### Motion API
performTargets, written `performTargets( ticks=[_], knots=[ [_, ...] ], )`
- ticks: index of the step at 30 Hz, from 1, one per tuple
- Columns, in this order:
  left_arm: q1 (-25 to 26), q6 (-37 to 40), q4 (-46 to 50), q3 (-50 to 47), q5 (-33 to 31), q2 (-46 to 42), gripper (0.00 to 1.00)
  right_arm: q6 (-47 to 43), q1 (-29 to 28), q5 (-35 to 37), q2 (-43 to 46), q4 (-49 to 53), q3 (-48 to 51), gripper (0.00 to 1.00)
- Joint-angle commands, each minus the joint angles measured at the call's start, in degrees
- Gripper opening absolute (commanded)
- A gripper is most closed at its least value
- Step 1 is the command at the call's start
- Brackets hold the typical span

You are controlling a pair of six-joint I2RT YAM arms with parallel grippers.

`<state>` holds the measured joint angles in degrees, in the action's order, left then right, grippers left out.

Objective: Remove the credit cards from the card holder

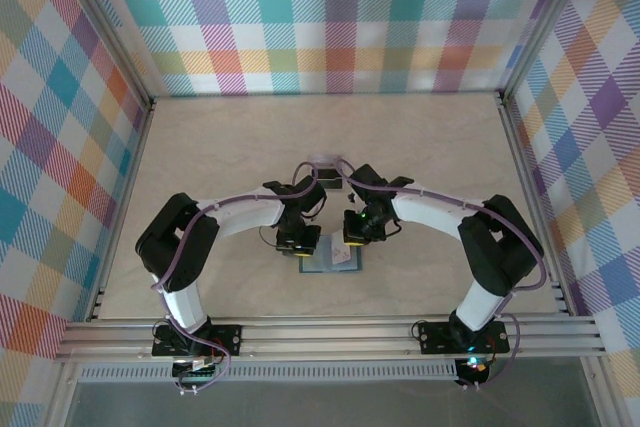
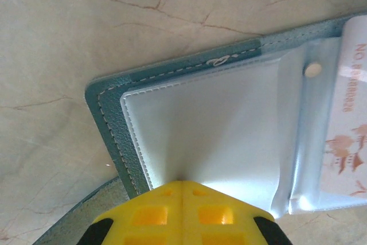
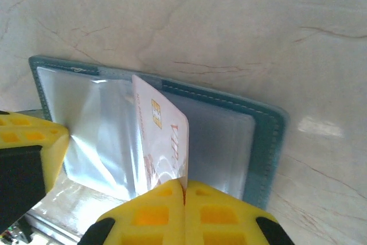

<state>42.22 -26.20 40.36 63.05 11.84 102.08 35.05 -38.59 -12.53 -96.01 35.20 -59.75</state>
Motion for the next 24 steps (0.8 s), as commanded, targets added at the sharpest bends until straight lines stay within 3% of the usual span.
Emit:
performTargets(
  ticks=[1,8,13,21,24],
  knots=[
    [-0.89,1.12,4.73,-1.36,-4.02,-0.90,0.00,-2.47,0.44,5.36,1.08,7.63,-1.21,0.01],
    [-0.94,1.20,4.07,-0.32,-3.32,-1.53,0.00,-4.77,0.44,7.68,2.51,12.07,-5.11,0.00],
    [-0.95,0.16,1.47,0.34,-1.14,-2.89,0.07,-11.70,0.44,6.65,3.26,13.42,-8.53,0.01],
    [-1.86,-0.45,0.78,2.43,-2.17,-5.76,0.12,-29.69,0.70,11.91,1.36,16.21,-17.26,0.00],
    [-3.10,-0.43,0.70,1.59,-2.08,-6.91,0.11,-42.10,0.88,11.66,0.17,14.93,-19.18,0.00]
  ],
)
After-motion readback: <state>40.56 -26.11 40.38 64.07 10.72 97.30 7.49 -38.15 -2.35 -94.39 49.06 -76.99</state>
